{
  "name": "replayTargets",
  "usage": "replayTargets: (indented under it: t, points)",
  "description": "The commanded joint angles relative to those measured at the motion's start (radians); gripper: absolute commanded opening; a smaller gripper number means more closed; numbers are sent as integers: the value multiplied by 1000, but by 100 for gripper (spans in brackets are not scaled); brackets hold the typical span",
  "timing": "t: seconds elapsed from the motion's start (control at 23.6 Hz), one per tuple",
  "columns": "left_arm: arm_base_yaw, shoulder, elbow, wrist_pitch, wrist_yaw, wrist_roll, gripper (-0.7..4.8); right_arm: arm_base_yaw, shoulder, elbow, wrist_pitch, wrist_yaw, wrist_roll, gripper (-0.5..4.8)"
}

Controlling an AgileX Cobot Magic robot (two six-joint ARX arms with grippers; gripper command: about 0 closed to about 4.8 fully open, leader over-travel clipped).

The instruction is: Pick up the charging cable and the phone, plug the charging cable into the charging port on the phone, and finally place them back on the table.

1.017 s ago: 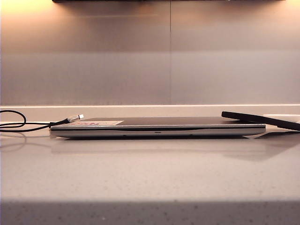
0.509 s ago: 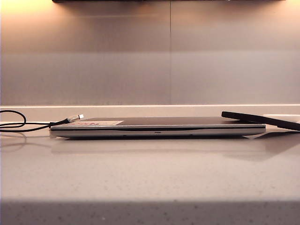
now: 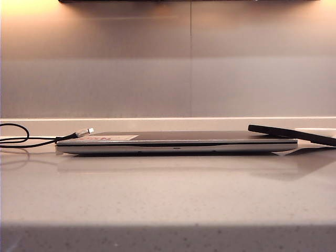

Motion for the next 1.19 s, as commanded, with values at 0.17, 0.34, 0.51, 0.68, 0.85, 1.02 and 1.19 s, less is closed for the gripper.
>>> replayTargets:
  t: [0.17, 0.34, 0.51, 0.68, 0.85, 1.02, 1.19]
  points:
    - [-97, 155, 17, 116, 3, 2, -6, 227, 43, 7, 11, 36, -3, -2]
    - [-216, 298, 16, 178, 3, 11, -6, 391, 66, 7, -4, 71, -8, -2]
    - [-264, 470, 16, 211, 3, 86, -6, 534, 80, 7, -70, 79, -34, -2]
    - [-279, 578, 16, 228, 3, 186, -6, 618, 85, 7, -111, 125, -60, -2]
    - [-291, 643, 16, 229, 3, 255, -6, 629, 85, 7, -113, 134, -60, -2]
    - [-291, 700, 16, 228, 3, 255, 99, 629, 85, 7, -113, 133, -60, -2]
    - [-291, 734, 16, 228, 3, 282, 215, 629, 84, 7, -114, 133, -60, -2]
